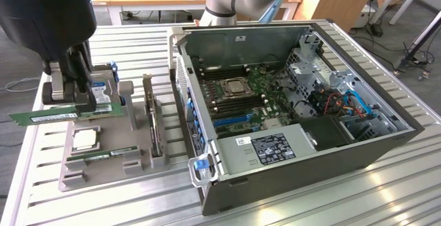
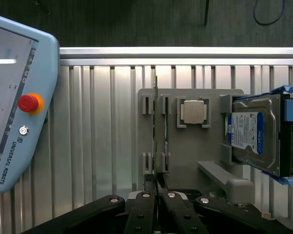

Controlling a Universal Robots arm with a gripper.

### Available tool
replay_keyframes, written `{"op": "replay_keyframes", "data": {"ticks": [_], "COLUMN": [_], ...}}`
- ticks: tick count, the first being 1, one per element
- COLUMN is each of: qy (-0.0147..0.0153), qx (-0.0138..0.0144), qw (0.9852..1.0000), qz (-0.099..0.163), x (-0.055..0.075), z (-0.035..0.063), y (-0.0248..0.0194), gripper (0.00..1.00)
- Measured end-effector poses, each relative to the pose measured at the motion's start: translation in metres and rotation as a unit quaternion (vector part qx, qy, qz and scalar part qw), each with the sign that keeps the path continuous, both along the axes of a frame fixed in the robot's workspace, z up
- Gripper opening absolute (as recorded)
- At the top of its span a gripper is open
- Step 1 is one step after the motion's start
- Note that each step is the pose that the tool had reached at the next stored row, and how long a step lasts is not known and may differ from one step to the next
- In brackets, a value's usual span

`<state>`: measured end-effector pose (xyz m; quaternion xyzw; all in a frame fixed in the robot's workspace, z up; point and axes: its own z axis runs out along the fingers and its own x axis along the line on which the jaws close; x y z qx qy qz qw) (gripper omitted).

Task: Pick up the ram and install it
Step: 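Pick up the ram and move it above insertion slot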

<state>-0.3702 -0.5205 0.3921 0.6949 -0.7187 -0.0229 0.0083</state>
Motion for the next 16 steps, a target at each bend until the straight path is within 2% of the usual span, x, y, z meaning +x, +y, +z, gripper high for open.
{"op": "replay_keyframes", "data": {"ticks": [16], "qy": [0.0], "qx": [0.0], "qw": [1.0], "qz": [0.001], "x": [0.0], "z": [0.0193], "y": [0.0], "gripper": [0.12]}}
